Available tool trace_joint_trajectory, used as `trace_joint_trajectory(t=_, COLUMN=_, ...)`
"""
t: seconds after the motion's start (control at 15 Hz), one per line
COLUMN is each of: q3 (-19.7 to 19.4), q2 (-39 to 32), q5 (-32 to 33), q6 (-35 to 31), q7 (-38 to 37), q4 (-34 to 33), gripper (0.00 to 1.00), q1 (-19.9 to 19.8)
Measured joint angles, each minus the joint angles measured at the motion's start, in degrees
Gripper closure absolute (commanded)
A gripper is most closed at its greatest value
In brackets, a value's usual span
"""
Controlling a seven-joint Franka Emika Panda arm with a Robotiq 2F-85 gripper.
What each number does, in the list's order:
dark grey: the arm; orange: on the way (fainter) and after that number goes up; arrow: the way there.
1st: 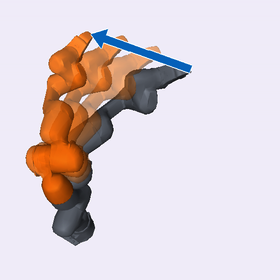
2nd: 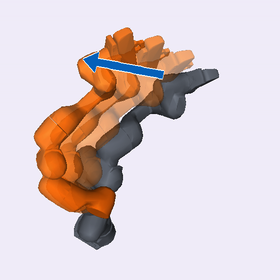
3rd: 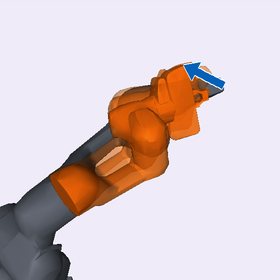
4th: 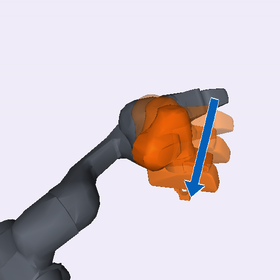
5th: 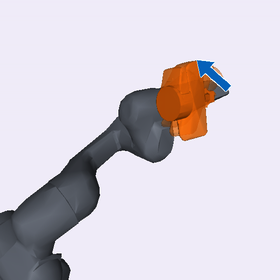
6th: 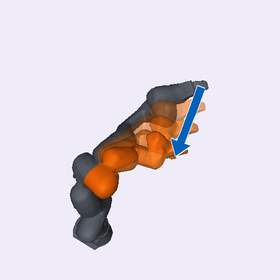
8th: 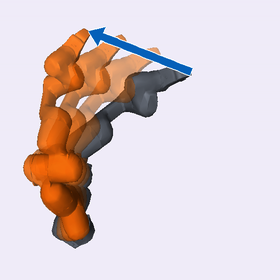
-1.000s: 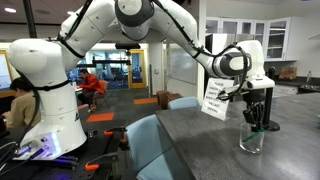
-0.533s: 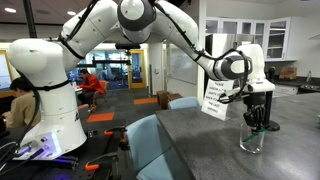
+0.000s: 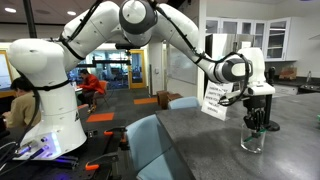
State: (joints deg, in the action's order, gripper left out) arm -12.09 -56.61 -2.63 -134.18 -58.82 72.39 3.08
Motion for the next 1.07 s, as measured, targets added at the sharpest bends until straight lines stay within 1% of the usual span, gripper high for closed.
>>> trace_joint_trajectory(t=0.13, q3=-0.01, q2=-0.12, q5=0.08, q6=0.10, q7=0.03, q4=-0.11, gripper=0.97, q1=0.01)
trace_joint_trajectory(t=0.67, q3=-0.01, q2=0.05, q5=0.14, q6=0.15, q7=0.25, q4=-0.46, gripper=0.97, q1=0.04)
trace_joint_trajectory(t=1.07, q3=-0.10, q2=3.42, q5=0.14, q6=0.96, q7=0.25, q4=-0.32, gripper=0.97, q1=0.17)
